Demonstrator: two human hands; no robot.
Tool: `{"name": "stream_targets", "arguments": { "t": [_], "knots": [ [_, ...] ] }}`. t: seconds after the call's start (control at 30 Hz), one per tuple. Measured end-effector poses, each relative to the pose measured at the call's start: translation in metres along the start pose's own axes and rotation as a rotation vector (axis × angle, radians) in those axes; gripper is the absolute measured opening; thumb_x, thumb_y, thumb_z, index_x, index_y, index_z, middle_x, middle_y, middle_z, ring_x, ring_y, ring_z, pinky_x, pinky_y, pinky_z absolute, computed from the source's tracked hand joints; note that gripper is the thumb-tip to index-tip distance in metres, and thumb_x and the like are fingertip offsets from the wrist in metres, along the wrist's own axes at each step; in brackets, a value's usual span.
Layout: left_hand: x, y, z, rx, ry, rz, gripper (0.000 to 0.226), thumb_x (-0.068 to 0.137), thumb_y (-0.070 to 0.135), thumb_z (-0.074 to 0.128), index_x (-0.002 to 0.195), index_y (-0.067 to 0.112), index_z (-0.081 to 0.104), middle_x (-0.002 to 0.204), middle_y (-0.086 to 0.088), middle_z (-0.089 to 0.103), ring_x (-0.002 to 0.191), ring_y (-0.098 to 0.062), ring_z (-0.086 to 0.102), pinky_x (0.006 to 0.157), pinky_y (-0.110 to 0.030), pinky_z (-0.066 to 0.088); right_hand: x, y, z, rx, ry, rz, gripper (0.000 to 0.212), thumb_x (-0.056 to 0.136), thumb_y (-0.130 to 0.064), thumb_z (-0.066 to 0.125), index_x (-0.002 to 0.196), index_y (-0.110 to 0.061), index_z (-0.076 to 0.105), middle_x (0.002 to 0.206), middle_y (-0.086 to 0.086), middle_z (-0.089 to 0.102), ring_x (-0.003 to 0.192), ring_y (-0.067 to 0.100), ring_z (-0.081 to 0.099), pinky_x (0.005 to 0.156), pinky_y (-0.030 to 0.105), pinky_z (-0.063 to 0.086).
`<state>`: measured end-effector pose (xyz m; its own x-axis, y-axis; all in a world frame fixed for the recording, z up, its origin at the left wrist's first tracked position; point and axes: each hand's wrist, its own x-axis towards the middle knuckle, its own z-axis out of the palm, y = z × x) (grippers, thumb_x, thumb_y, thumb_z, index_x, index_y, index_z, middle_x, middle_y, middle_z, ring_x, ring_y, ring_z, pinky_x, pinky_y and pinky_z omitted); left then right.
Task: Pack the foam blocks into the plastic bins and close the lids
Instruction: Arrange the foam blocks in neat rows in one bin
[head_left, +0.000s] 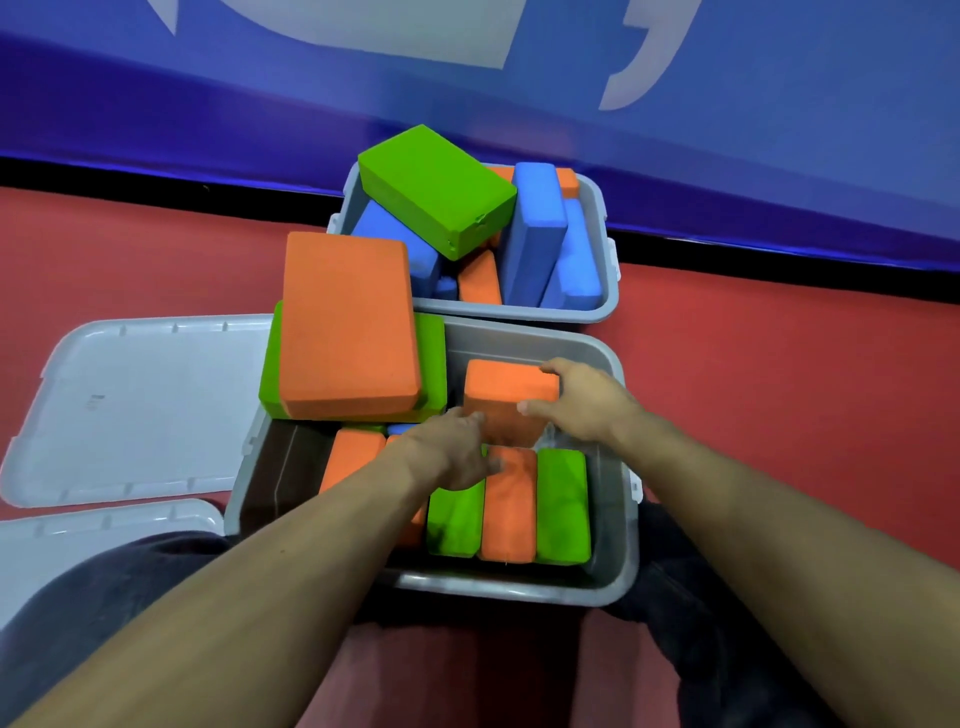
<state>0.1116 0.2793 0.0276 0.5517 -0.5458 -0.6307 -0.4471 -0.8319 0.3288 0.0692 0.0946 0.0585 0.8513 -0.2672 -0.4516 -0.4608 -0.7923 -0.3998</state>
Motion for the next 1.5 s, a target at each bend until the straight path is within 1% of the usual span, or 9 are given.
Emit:
{"name": "stream_targets", "arguments": {
  "t": [0.2, 0.4, 0.6, 0.77, 0.9, 1.03, 1.17, 1.3, 1.5],
  "knots": [
    [-0.004, -0.015, 0.013, 0.002, -0.008, -0.032, 0.078, 0.097, 0.058, 0.053, 0.159, 0.022, 0.021, 0.159, -0.016, 0.028, 0.143, -0.036, 0.038, 0.117, -0.041, 0.033, 0.029, 0.001, 0.015, -0.058, -0.121, 0.001, 0.091, 0.081, -0.052, 0.079, 0.155, -0.019, 0.036, 0.155, 0.005, 0.046, 0.139, 0.026, 0.047, 0.113, 0.035, 0.039],
    [0.000, -0.038, 0.037, -0.012, -0.111, -0.088, 0.093, 0.093, 0.062, 0.055, 0.162, 0.022, 0.007, 0.169, -0.008, -0.008, 0.155, -0.036, 0.005, 0.125, -0.048, 0.017, 0.069, 0.016, 0.054, 0.022, -0.165, 0.057, 0.099, 0.080, -0.046, 0.082, 0.157, -0.013, 0.031, 0.157, 0.009, 0.042, 0.141, 0.028, 0.045, 0.117, 0.035, 0.035],
    [0.002, -0.055, 0.043, -0.016, -0.128, -0.121, 0.101, 0.089, 0.069, 0.055, 0.162, 0.028, -0.001, 0.168, -0.003, -0.021, 0.155, -0.033, -0.013, 0.124, -0.054, 0.014, 0.094, 0.035, 0.063, -0.165, -0.076, 0.015, 0.105, 0.076, -0.058, 0.079, 0.159, -0.024, 0.024, 0.168, 0.002, 0.018, 0.155, 0.026, 0.015, 0.125, 0.044, 0.019],
    [0.005, -0.060, 0.044, -0.087, -0.124, -0.134, 0.099, 0.091, 0.068, 0.054, 0.162, 0.029, -0.002, 0.166, -0.001, -0.025, 0.154, -0.035, -0.016, 0.124, -0.057, 0.013, 0.097, 0.030, 0.068, -0.265, -0.017, 0.042, 0.093, 0.074, -0.062, 0.079, 0.148, -0.025, 0.036, 0.147, 0.006, 0.034, 0.135, 0.034, 0.036, 0.113, 0.050, 0.035],
    [0.004, -0.062, 0.045, -0.098, -0.125, -0.145, 0.096, 0.092, 0.067, 0.054, 0.162, 0.030, 0.000, 0.167, -0.003, -0.025, 0.154, -0.036, -0.016, 0.125, -0.053, 0.009, 0.095, 0.028, 0.074, -0.327, 0.058, 0.028, 0.079, 0.072, -0.059, 0.082, 0.130, -0.025, 0.041, 0.134, 0.009, 0.040, 0.125, 0.033, 0.040, 0.106, 0.048, 0.040],
    [0.003, -0.062, 0.046, -0.099, -0.142, -0.158, 0.095, 0.092, 0.066, 0.053, 0.162, 0.028, 0.002, 0.168, -0.004, -0.020, 0.155, -0.036, -0.011, 0.126, -0.051, 0.009, 0.096, 0.026, 0.076, -0.306, 0.025, 0.023, 0.085, 0.076, -0.056, 0.080, 0.144, -0.029, 0.036, 0.139, 0.011, 0.034, 0.130, 0.033, 0.036, 0.109, 0.047, 0.037],
    [0.003, -0.056, 0.047, -0.091, -0.149, -0.145, 0.094, 0.093, 0.065, 0.053, 0.163, 0.029, 0.002, 0.168, -0.003, -0.021, 0.155, -0.034, -0.010, 0.126, -0.051, 0.011, 0.097, 0.027, 0.079, -0.279, -0.020, -0.020, 0.095, 0.077, -0.053, 0.081, 0.153, -0.026, 0.030, 0.157, 0.007, 0.029, 0.142, 0.032, 0.033, 0.116, 0.045, 0.032],
    [0.003, -0.056, 0.044, -0.088, -0.145, -0.163, 0.093, 0.094, 0.065, 0.052, 0.163, 0.028, 0.001, 0.167, -0.004, -0.022, 0.155, -0.035, -0.012, 0.126, -0.051, 0.010, 0.096, 0.024, 0.082, -0.281, 0.037, -0.010, 0.078, 0.079, -0.048, 0.082, 0.140, -0.020, 0.042, 0.141, 0.005, 0.051, 0.131, 0.029, 0.046, 0.109, 0.041, 0.037],
    [0.009, -0.061, 0.043, -0.055, -0.139, -0.192, 0.095, 0.094, 0.067, 0.050, 0.163, 0.025, 0.001, 0.168, -0.008, -0.019, 0.154, -0.038, -0.014, 0.126, -0.050, 0.005, 0.097, 0.011, 0.081, 0.006, 0.060, 0.214, 0.093, 0.070, -0.059, 0.085, 0.139, -0.010, 0.045, 0.142, 0.014, 0.044, 0.132, 0.036, 0.047, 0.105, 0.044, 0.043]
  ]
}}
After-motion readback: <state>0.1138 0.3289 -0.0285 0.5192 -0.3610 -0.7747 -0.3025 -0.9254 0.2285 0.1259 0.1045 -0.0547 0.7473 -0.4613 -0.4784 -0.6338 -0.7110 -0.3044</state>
